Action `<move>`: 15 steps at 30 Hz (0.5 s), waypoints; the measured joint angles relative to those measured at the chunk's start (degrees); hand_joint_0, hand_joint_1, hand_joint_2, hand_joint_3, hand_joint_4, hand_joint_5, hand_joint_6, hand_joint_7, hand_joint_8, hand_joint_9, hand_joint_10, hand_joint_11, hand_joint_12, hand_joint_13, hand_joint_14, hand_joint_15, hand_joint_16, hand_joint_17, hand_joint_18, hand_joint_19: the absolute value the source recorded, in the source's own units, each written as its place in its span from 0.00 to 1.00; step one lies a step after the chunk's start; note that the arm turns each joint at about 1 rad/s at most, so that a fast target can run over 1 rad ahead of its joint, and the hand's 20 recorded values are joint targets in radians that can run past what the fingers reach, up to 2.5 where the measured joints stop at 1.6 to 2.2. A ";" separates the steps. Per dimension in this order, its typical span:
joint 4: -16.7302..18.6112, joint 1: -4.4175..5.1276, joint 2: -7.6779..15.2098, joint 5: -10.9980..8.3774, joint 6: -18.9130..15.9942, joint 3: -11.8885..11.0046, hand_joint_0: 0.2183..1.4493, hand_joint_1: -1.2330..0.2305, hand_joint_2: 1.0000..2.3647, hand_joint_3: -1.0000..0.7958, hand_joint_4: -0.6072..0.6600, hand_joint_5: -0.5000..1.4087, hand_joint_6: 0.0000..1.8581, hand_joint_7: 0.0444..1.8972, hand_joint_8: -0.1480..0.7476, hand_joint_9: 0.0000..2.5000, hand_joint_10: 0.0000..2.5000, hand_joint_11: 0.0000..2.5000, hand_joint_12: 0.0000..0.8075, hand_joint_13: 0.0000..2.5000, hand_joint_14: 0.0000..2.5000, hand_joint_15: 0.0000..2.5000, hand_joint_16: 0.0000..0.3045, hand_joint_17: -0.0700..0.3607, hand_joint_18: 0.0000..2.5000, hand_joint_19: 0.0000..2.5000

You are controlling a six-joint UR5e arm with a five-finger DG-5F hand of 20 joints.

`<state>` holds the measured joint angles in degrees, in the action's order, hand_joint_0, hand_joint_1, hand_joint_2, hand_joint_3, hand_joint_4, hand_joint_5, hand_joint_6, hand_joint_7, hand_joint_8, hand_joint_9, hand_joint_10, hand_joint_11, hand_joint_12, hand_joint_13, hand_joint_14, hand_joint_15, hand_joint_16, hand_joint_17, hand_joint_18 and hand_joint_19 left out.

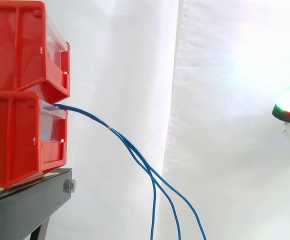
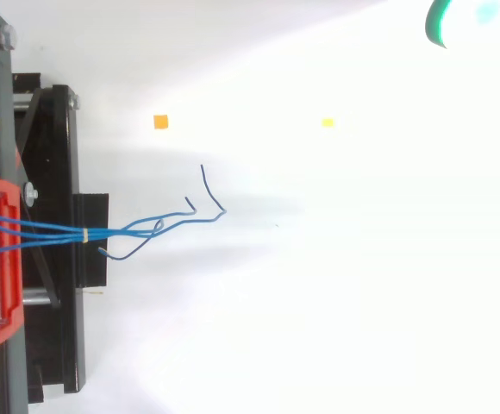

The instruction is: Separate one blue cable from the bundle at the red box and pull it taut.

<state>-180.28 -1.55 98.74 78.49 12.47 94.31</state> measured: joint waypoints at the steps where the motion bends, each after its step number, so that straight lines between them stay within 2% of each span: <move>1: -0.10 -0.01 0.00 0.00 0.04 0.00 0.25 0.44 0.00 0.28 0.66 0.14 0.27 0.41 0.47 0.15 0.00 0.06 0.37 0.07 0.00 0.04 0.16 0.42 0.09 0.19; 6: -0.20 0.00 0.00 0.03 0.22 0.00 0.25 0.45 0.00 0.28 0.66 0.14 0.27 0.41 0.47 0.15 0.00 0.06 0.37 0.07 0.00 0.04 0.16 0.42 0.09 0.19; 10: 0.27 0.37 0.05 0.19 0.54 0.00 0.25 0.45 0.00 0.28 0.66 0.14 0.27 0.41 0.47 0.16 0.00 0.06 0.37 0.07 0.00 0.05 0.16 0.42 0.09 0.19; 15: 3.50 1.25 1.58 0.04 2.78 -0.14 0.26 0.44 0.00 0.28 0.66 0.14 0.27 0.41 0.46 0.16 0.00 0.07 0.37 0.07 0.00 0.05 0.16 0.41 0.10 0.20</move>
<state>-176.78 -0.30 100.32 78.53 15.25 94.17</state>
